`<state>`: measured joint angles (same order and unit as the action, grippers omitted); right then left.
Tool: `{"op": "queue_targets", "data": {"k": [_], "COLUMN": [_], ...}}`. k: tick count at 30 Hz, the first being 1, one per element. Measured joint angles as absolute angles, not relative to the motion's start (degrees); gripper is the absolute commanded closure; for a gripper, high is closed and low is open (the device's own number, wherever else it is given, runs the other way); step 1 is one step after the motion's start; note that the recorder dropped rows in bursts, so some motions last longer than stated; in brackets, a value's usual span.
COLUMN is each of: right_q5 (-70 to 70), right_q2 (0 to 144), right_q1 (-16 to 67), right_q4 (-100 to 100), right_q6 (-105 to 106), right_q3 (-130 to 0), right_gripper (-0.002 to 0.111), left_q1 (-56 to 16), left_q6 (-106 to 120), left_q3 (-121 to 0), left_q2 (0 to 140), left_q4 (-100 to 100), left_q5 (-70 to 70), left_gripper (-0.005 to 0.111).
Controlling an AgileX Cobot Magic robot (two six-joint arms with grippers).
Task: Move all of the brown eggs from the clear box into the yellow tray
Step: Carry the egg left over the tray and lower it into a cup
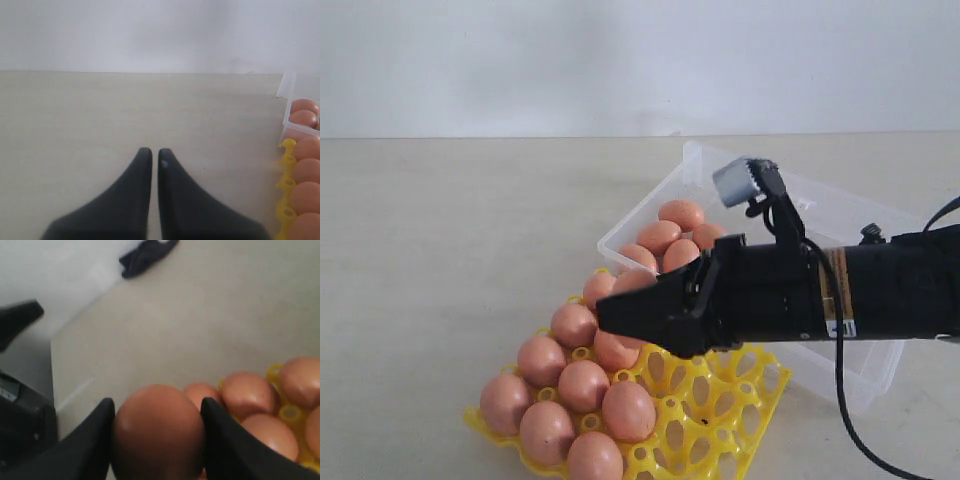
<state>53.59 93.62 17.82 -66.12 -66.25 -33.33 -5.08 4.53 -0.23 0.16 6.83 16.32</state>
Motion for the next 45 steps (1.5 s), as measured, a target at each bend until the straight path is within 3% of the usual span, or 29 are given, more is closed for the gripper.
{"op": "queue_targets", "data": {"k": [43, 45], "right_q5": [42.3, 42.3], "right_q2": [102.0, 102.0], "right_q1": [17.8, 17.8], "right_q4": [-60.9, -60.9], "right_q6": [-61.5, -61.5], "right_q3": [-33.2, -33.2], "right_gripper": [0.108, 0.103], "left_q1": [-5.1, -5.1], "left_q6": [4.5, 4.5], "left_q3": [-0.2, -0.2], "left_q2": [0.2, 0.2], "left_q4": [6.8, 6.8], "left_q5": [16.3, 16.3], "left_gripper": [0.103, 0.103]}}
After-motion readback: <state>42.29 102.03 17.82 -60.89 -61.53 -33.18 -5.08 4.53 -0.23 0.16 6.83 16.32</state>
